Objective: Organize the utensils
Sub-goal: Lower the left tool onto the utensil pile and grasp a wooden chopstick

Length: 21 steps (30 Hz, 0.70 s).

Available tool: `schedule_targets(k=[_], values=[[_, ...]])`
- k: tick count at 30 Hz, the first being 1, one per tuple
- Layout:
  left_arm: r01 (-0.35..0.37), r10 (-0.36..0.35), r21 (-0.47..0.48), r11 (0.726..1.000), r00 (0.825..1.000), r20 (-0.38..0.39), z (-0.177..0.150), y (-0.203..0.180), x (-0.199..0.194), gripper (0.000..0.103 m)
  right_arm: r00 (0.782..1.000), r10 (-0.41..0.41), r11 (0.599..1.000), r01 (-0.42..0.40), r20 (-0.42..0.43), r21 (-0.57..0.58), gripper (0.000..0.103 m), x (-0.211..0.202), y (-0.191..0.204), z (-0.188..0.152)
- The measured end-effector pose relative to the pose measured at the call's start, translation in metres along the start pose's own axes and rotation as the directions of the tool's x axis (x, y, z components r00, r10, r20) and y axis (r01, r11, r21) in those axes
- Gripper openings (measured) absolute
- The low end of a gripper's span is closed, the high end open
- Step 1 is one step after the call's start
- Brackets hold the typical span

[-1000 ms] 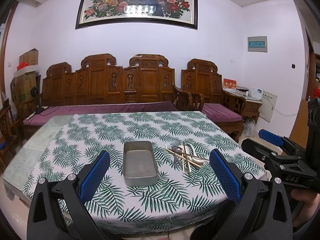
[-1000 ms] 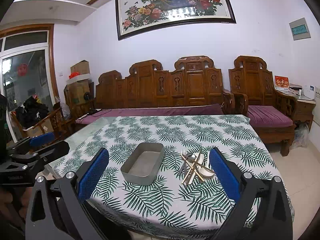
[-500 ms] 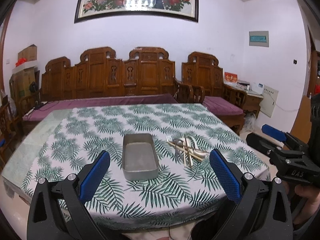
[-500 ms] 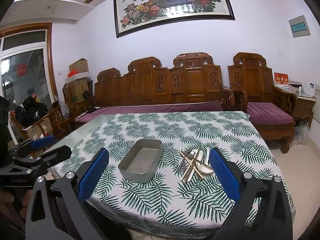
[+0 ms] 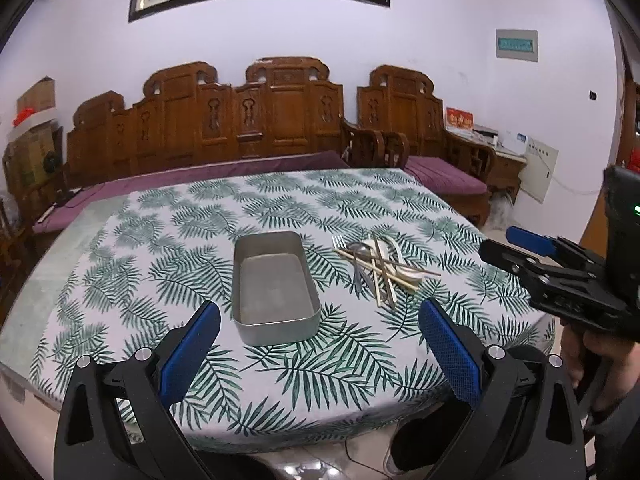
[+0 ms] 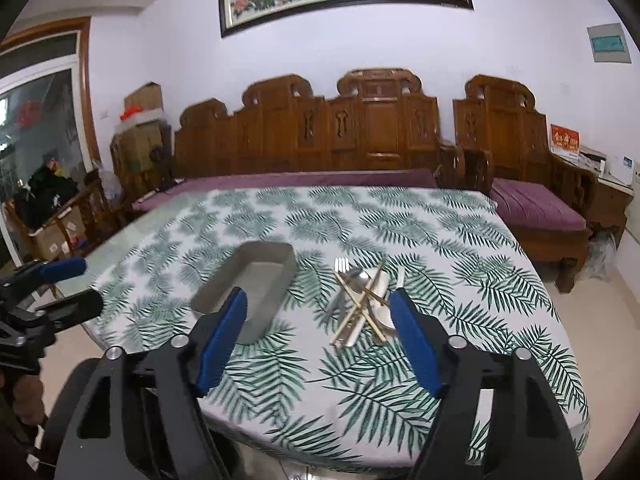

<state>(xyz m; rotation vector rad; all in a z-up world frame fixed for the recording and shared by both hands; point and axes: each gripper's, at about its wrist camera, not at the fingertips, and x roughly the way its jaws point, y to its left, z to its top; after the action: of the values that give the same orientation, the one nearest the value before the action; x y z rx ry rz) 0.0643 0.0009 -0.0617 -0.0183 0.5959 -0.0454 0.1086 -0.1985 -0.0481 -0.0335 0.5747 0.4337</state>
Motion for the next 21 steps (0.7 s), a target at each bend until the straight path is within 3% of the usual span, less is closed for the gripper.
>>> schedule_targets(k=[8,21], values=[[0.030,-0.028,0.027,0.999,0.998,-0.049,0.004,0.002,0.038,0.087,0.998,-0.041,0.999,0.042,-0.047,0.015,0.057,0.042,-0.027,0.001],[0.091,-0.085,0.037,0.995,0.986,-0.142,0.017,-0.004,0.106,0.072,0.990,-0.044,0.998,0.049,-0.135,0.035,0.048,0.124,-0.076,0.016]])
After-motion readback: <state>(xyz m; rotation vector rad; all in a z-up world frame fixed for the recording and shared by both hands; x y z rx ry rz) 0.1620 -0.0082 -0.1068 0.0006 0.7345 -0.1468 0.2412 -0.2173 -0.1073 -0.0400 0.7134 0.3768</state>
